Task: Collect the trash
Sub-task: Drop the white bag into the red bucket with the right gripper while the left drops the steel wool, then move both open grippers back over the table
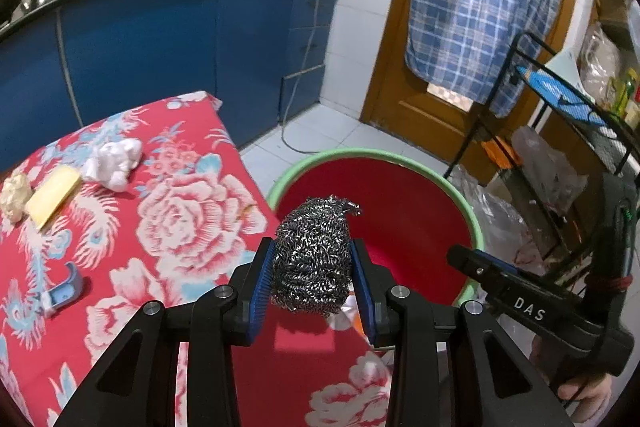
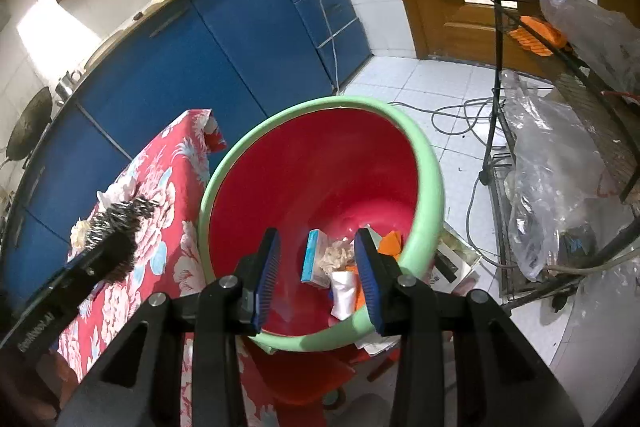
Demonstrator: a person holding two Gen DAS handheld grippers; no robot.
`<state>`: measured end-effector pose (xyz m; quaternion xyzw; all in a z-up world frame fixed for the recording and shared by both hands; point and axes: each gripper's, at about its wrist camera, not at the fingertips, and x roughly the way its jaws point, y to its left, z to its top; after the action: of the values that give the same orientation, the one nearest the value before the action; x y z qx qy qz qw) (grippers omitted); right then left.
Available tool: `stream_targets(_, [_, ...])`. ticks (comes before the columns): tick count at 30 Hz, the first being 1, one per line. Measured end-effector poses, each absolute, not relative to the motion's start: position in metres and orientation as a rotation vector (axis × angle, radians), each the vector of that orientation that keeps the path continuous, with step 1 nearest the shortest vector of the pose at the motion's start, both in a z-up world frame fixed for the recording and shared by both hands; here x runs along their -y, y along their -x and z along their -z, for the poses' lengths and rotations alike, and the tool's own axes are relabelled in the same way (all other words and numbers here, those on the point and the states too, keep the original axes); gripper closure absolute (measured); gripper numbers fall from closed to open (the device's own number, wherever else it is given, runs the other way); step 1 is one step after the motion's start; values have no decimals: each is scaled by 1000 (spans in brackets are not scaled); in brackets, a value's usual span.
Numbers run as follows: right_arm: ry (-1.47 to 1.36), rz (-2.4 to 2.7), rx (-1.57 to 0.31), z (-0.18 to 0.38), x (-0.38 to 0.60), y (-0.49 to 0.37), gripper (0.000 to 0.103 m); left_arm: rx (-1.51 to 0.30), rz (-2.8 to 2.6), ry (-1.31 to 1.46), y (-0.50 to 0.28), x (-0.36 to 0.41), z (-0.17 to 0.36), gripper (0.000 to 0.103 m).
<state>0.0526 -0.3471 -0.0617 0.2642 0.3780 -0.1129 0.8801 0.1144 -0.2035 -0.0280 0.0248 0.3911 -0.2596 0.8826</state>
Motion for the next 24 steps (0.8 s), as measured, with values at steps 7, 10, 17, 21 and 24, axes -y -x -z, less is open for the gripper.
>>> stream_targets(7, [-572, 255, -777, 64, 357, -44, 62, -827, 585, -84, -115, 229, 35, 63])
stream_targets(10, [-579, 260, -775, 65, 361, -41, 62, -828, 605, -96, -115, 239, 37, 60])
stream_targets(17, [-593, 265, -773, 66, 365, -39, 62, -833, 604, -99, -117, 245, 39, 48])
stream_targets(21, [-592, 260, -772, 65, 364, -38, 62, -836, 587, -89, -120, 241, 39, 48])
stream_targets(24, [-588, 254, -771, 64, 363, -38, 62, -832, 578, -81, -120, 236, 38, 48])
